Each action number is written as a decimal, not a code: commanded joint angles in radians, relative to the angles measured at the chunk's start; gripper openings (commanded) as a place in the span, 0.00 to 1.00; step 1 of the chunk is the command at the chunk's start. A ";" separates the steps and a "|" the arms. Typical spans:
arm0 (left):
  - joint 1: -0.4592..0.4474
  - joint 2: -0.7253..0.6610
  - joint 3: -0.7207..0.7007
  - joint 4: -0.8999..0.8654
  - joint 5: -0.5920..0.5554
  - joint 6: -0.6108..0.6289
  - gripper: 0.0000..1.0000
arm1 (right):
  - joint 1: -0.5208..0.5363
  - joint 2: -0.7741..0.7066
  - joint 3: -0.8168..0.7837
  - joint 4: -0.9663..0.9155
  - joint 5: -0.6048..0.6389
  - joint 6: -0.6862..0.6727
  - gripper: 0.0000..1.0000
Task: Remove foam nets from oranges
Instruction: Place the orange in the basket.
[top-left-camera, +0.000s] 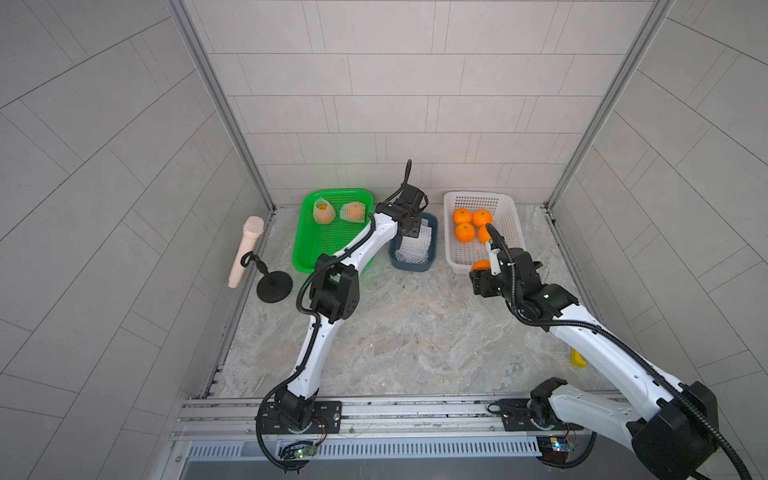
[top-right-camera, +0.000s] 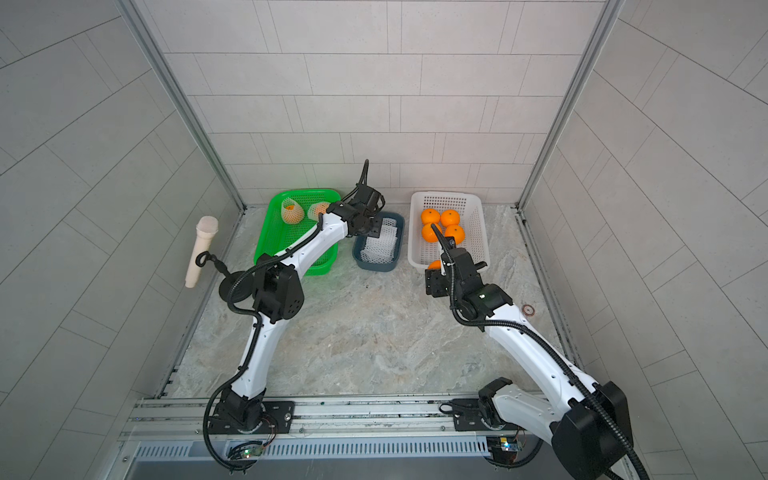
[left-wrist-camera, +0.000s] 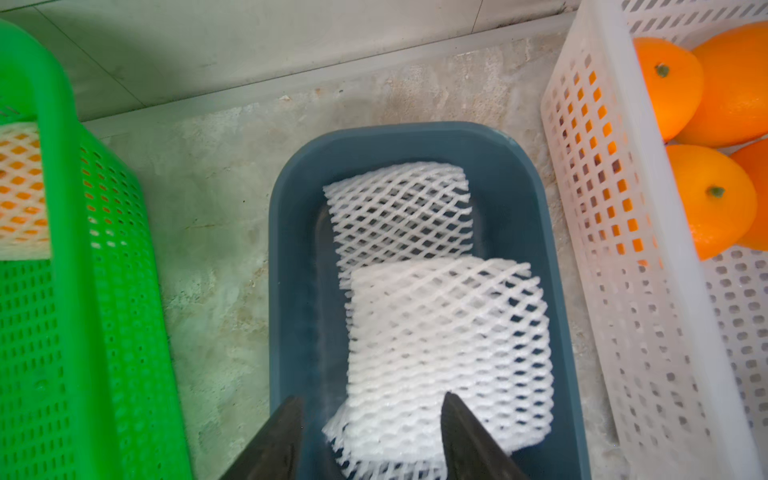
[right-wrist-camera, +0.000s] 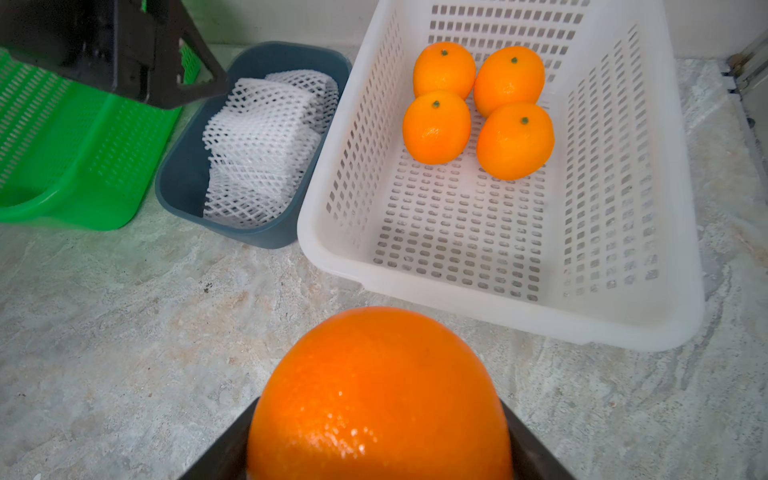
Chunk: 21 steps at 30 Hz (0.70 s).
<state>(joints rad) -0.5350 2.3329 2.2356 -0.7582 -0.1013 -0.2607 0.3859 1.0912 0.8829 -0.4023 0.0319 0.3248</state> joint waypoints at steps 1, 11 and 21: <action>-0.018 -0.107 -0.080 0.043 -0.028 0.004 0.58 | -0.031 0.021 0.058 -0.013 -0.023 -0.029 0.76; -0.069 -0.357 -0.378 0.090 -0.134 0.028 0.58 | -0.113 0.208 0.228 -0.038 -0.062 -0.098 0.76; -0.075 -0.696 -0.826 0.145 -0.173 -0.085 0.58 | -0.156 0.470 0.397 -0.044 -0.088 -0.116 0.76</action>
<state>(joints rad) -0.6128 1.7103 1.5032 -0.6373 -0.2409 -0.2848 0.2420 1.5211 1.2415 -0.4347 -0.0391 0.2283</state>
